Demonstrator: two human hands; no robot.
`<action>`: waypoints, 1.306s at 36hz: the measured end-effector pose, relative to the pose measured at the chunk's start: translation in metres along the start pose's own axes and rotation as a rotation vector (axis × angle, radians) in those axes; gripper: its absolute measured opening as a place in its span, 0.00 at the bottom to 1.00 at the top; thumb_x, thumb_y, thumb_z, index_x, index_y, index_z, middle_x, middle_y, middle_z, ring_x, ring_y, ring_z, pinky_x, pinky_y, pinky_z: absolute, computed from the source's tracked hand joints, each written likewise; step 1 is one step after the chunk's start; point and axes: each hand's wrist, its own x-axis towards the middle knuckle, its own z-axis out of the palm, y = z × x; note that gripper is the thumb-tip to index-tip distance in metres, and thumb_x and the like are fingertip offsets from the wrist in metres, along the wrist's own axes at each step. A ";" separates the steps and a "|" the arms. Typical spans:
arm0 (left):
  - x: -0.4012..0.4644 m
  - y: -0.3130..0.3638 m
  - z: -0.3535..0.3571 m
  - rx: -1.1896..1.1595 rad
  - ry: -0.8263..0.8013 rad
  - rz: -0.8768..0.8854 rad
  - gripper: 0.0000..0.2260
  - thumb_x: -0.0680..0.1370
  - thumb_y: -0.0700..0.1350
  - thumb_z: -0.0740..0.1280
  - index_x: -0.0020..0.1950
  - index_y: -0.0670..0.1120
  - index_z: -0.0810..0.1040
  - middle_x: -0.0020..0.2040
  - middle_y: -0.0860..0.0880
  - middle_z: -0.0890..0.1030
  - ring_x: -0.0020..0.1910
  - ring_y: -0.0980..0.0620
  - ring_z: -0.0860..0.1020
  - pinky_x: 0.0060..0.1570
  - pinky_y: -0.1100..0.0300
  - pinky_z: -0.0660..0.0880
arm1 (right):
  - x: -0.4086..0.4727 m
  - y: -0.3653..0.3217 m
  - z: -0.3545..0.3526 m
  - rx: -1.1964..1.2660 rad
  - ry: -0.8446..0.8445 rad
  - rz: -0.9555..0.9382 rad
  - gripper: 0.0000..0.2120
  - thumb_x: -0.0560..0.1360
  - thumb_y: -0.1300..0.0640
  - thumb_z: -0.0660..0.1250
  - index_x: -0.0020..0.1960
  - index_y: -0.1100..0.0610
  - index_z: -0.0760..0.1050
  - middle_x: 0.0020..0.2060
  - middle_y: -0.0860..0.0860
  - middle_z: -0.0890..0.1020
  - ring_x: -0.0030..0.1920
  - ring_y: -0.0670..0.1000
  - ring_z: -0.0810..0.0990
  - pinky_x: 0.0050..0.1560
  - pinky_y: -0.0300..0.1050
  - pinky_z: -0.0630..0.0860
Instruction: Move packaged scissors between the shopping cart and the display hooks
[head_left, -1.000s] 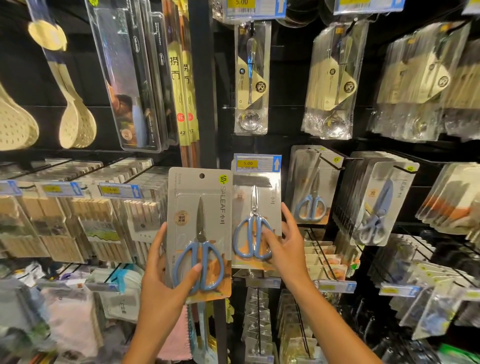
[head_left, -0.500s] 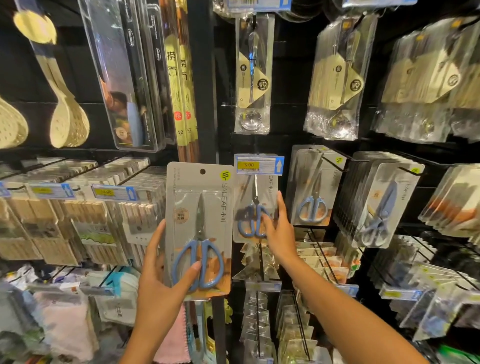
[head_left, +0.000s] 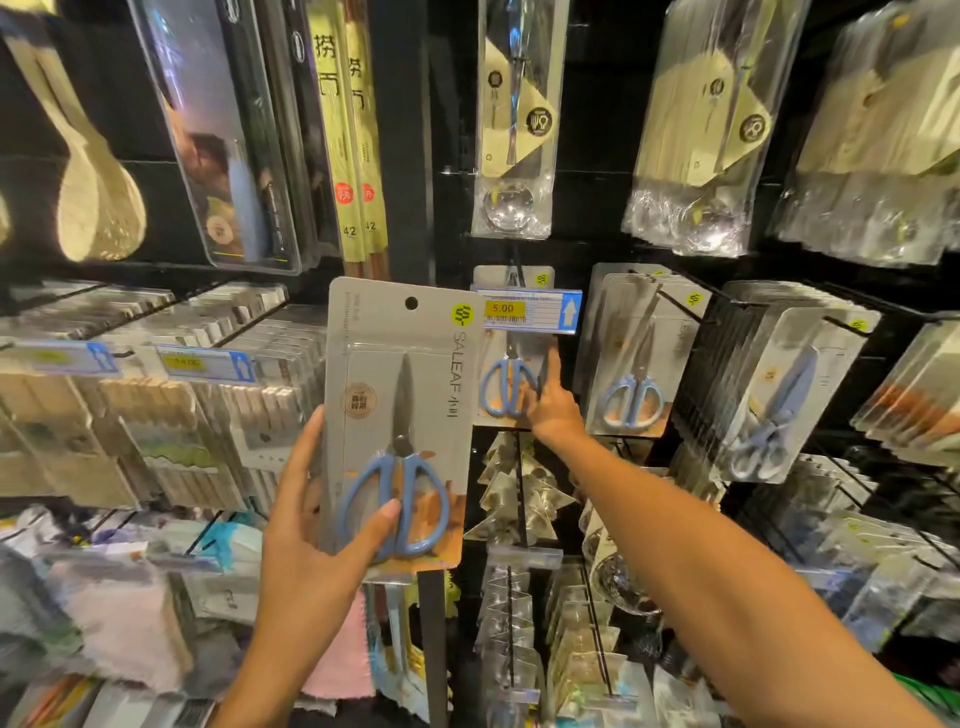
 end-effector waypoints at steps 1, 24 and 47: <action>0.001 0.000 0.000 0.009 0.003 0.002 0.40 0.72 0.42 0.74 0.75 0.71 0.60 0.76 0.70 0.62 0.77 0.57 0.64 0.75 0.46 0.63 | 0.002 0.001 -0.001 0.002 0.005 -0.002 0.36 0.83 0.47 0.59 0.78 0.34 0.36 0.53 0.60 0.83 0.48 0.61 0.83 0.53 0.58 0.80; -0.016 0.000 0.007 -0.050 0.000 0.000 0.40 0.73 0.39 0.74 0.78 0.64 0.60 0.74 0.67 0.68 0.72 0.59 0.71 0.70 0.47 0.71 | -0.211 -0.014 -0.034 0.550 -0.261 -0.334 0.34 0.81 0.50 0.65 0.80 0.36 0.50 0.66 0.40 0.75 0.63 0.50 0.80 0.61 0.51 0.79; -0.036 -0.005 0.048 -0.083 -0.090 -0.009 0.40 0.74 0.49 0.73 0.78 0.66 0.54 0.74 0.73 0.63 0.74 0.65 0.65 0.70 0.61 0.68 | -0.242 -0.036 -0.058 0.729 -0.216 -0.284 0.39 0.80 0.63 0.66 0.75 0.28 0.55 0.72 0.42 0.73 0.58 0.50 0.84 0.52 0.50 0.84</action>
